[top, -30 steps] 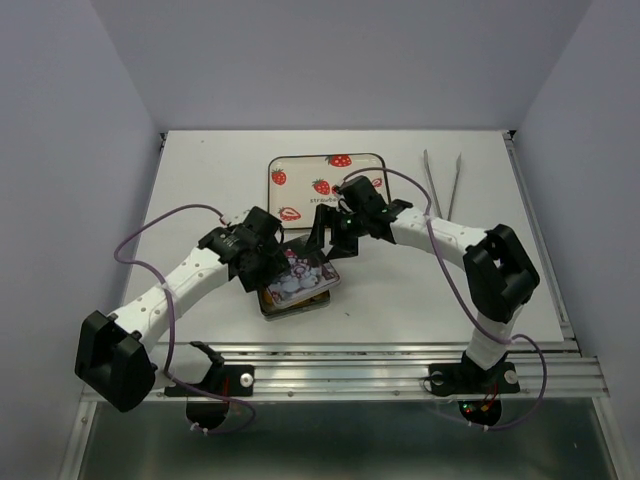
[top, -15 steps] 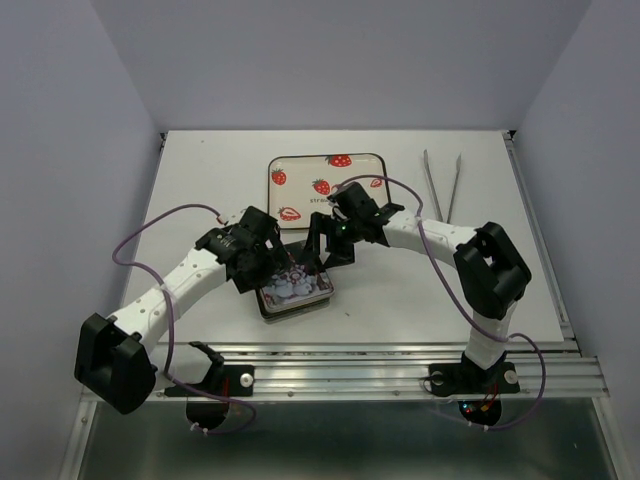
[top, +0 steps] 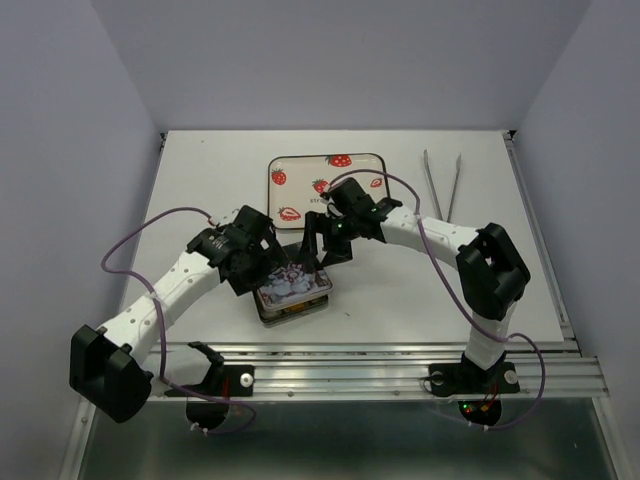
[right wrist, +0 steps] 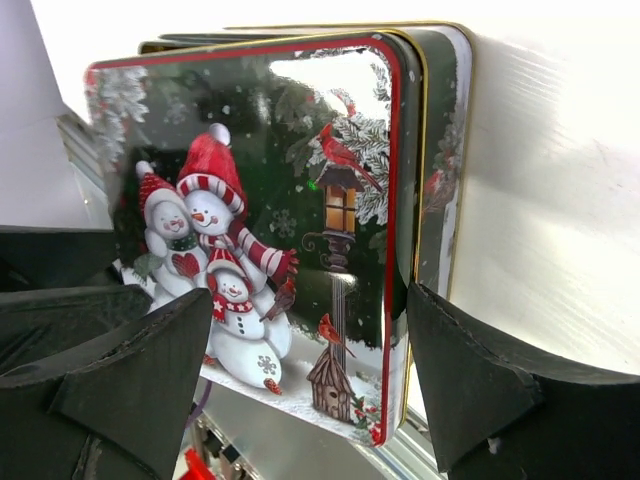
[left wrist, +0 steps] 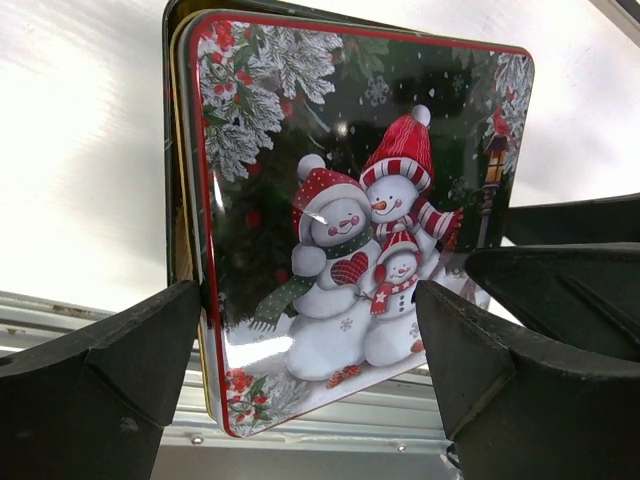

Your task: Pack the cookies

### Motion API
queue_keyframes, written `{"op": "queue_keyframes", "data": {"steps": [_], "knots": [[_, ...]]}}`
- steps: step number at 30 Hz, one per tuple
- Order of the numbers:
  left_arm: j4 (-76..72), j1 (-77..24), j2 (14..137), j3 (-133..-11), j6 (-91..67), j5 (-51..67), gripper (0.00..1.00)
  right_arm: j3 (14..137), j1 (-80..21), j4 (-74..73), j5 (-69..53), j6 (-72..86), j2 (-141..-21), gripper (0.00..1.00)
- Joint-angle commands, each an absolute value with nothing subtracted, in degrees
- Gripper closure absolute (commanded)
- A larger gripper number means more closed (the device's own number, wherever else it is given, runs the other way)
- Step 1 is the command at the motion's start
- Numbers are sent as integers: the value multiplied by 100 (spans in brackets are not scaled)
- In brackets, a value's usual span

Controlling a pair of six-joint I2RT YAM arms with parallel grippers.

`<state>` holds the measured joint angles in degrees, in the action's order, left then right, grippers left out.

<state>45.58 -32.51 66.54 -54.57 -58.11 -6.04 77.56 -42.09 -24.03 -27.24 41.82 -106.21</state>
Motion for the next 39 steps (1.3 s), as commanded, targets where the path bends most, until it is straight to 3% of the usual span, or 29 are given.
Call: {"op": "queue_keyframes", "data": {"steps": [1,16,32,39], "knots": [[4904,-3199,6363,-5687,-6161,-747,1,8253,-4368,-2584,-2856,3867,-10476,17],[5054,-3155,6267,-4940,-6653,-693,1,8148,-4544,-2944,-2637,3445,-10635,18],[5519,-2840,6346,-5503,-6995,-977,1,9184,-4106,-3630,-1740,3489,-10811,17],[4106,-2356,6021,-4747,-7321,-307,1,9553,-3929,-3612,-1924,3138,-11143,17]]}}
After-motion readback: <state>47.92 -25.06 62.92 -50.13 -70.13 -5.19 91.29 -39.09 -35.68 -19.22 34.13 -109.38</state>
